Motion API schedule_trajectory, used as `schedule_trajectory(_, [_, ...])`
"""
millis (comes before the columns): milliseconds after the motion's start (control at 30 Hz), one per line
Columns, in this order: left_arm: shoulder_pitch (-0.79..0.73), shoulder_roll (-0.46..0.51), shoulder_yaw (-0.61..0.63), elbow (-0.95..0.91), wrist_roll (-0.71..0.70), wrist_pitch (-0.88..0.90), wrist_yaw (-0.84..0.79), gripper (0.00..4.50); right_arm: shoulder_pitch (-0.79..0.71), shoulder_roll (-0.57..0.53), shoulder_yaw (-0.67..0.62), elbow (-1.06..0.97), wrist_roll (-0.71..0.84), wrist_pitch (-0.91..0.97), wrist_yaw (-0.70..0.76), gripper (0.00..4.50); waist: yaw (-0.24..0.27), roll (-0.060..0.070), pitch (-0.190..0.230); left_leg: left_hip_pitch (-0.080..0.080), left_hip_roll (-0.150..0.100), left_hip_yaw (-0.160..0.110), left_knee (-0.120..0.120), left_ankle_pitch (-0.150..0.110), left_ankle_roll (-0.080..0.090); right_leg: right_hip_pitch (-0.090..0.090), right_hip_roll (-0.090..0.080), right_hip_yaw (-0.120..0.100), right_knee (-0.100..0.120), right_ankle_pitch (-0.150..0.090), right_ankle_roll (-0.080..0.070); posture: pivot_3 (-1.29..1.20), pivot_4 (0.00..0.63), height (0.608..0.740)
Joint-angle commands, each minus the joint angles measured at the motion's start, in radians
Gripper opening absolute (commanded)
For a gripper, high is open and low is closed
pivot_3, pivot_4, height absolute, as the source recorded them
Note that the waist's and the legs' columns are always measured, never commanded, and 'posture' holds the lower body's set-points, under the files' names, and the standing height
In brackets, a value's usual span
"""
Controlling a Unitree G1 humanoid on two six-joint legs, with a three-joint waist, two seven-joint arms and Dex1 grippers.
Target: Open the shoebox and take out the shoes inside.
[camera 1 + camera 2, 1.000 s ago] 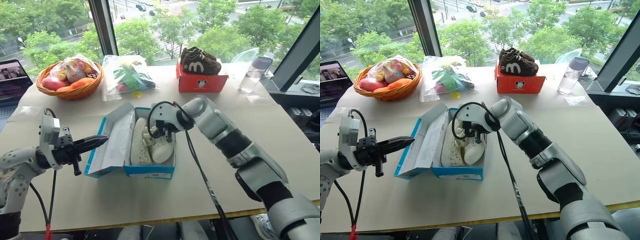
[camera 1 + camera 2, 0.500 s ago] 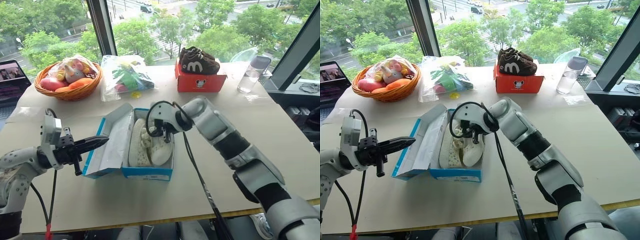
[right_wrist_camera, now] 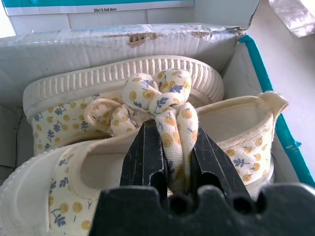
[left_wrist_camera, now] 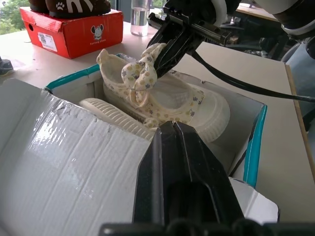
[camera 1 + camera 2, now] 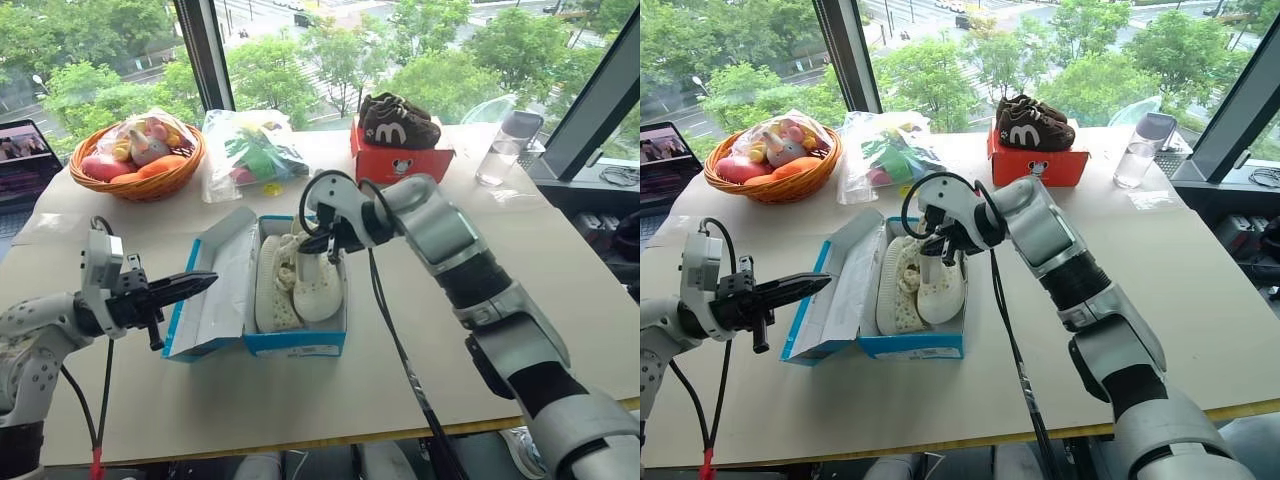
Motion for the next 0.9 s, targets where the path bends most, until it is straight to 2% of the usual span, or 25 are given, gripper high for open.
schedule_trajectory(33, [-0.019, 0.007, 0.005, -0.005, -0.004, -0.024, -0.013, 0.0, -0.072, -0.015, -0.098, -0.087, 0.054, 0.029, -0.021, 0.06, 0.0, 0.0, 0.0, 0.0, 0.0, 0.0, 0.0, 0.0, 0.0, 0.0, 0.0, 0.0, 0.0, 0.0, 0.0, 0.0, 0.15, 0.74])
schedule_trajectory(433, [-0.038, 0.01, 0.025, -0.011, -0.033, -0.007, -0.014, 0.0, 0.001, -0.06, -0.151, -0.204, 0.148, 0.158, -0.069, 0.06, 0.001, 0.0, 0.0, -0.001, 0.0, 0.0, 0.0, 0.0, 0.0, -0.001, 0.0, 0.0, 0.0, 0.0, 0.0, 0.0, 0.15, 0.74])
schedule_trajectory(600, [-0.034, 0.013, 0.026, -0.01, -0.033, -0.009, -0.013, 0.0, -0.001, -0.029, -0.236, -0.182, 0.229, 0.246, -0.127, 0.06, -0.001, 0.0, 0.0, -0.001, 0.0, 0.0, 0.0, 0.0, 0.0, -0.001, 0.0, 0.0, 0.0, 0.0, 0.0, 0.0, 0.15, 0.74])
schedule_trajectory(767, [-0.036, 0.014, 0.025, -0.005, -0.029, -0.011, -0.014, 0.0, -0.062, 0.034, -0.397, -0.097, 0.346, 0.34, -0.203, 0.06, 0.001, 0.0, 0.0, -0.001, 0.0, 0.0, 0.0, 0.0, 0.0, -0.001, 0.0, 0.001, 0.001, 0.0, -0.001, 0.0, 0.15, 0.74])
schedule_trajectory(900, [-0.037, 0.015, 0.023, -0.002, -0.026, -0.012, -0.015, 0.0, -0.063, 0.026, -0.41, -0.101, 0.385, 0.354, -0.213, 0.06, 0.002, 0.0, 0.0, -0.001, 0.0, 0.0, 0.0, 0.0, 0.0, -0.001, 0.0, 0.001, 0.0, 0.0, -0.001, 0.0, 0.15, 0.74])
